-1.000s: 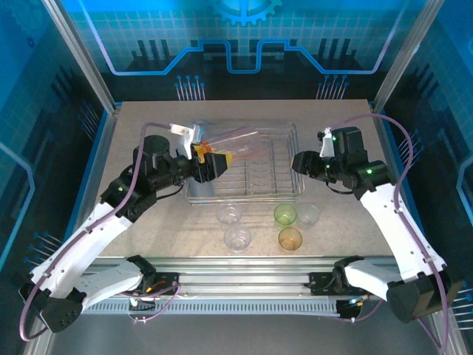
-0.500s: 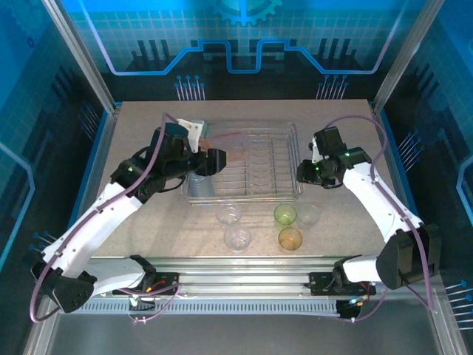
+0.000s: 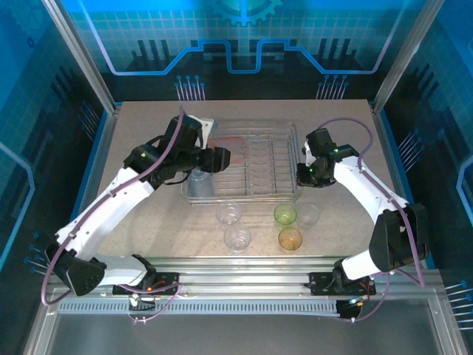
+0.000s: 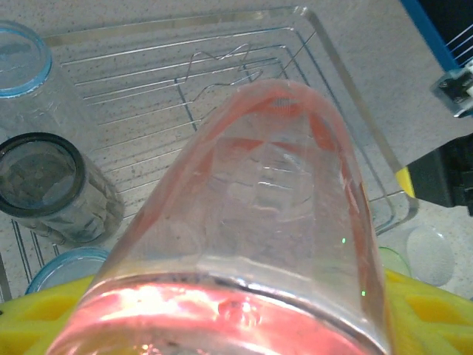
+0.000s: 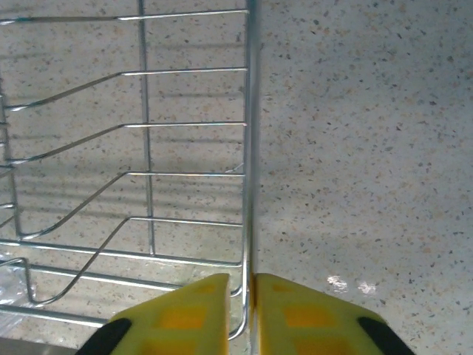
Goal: Load the cups into the dish rack
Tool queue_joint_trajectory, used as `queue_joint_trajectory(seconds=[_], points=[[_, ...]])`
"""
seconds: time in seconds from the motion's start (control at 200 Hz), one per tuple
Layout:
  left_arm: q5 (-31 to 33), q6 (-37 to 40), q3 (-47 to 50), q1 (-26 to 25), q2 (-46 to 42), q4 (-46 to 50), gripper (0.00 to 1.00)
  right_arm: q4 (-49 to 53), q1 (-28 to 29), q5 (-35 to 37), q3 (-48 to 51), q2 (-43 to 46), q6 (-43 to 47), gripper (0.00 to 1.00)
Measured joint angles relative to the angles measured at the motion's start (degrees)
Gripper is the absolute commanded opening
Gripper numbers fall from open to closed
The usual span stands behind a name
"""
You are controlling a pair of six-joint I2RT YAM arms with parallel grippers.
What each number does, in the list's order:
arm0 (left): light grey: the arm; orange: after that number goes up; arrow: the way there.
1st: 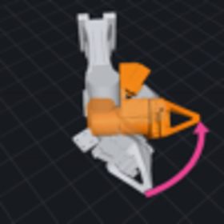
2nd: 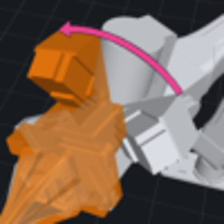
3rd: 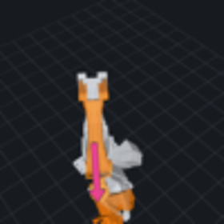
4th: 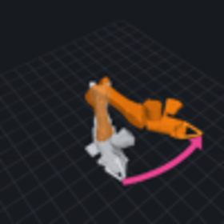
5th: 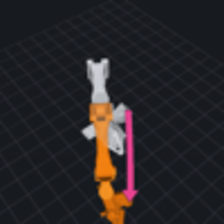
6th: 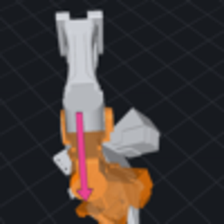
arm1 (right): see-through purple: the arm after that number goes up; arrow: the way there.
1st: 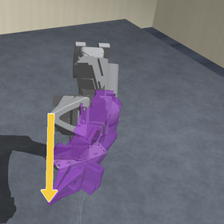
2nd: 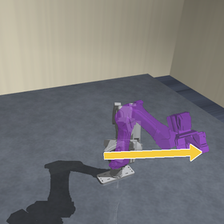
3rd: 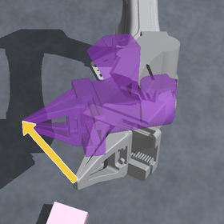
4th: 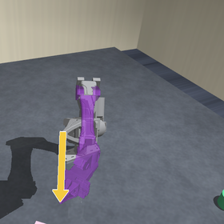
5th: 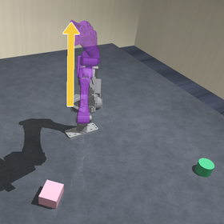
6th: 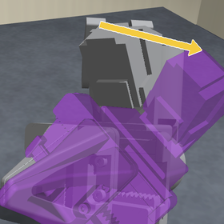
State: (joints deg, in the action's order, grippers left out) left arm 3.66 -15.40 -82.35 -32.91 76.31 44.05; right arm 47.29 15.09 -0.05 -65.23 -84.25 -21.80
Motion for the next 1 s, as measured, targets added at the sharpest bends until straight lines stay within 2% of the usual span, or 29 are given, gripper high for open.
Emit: queue_joint_trajectory(seconds=[0.255, 0.48, 1.001], points=[[2.05, 1.03, -5.38, -0.02, 6.40, 6.21, 0.33, 0.04, 1.22, 1.64, -0.15, -0.52, 1.36, 0.00], [4.63, 2.05, -12.17, -0.02, 11.69, 10.67, 0.37, 0.04, 3.19, 2.71, -0.24, -0.52, 1.53, 0.00], [14.34, 1.86, -22.91, -0.07, 23.17, 23.61, 0.37, -1.66, 8.90, 3.96, 1.40, 0.76, 2.62, 0.00]])
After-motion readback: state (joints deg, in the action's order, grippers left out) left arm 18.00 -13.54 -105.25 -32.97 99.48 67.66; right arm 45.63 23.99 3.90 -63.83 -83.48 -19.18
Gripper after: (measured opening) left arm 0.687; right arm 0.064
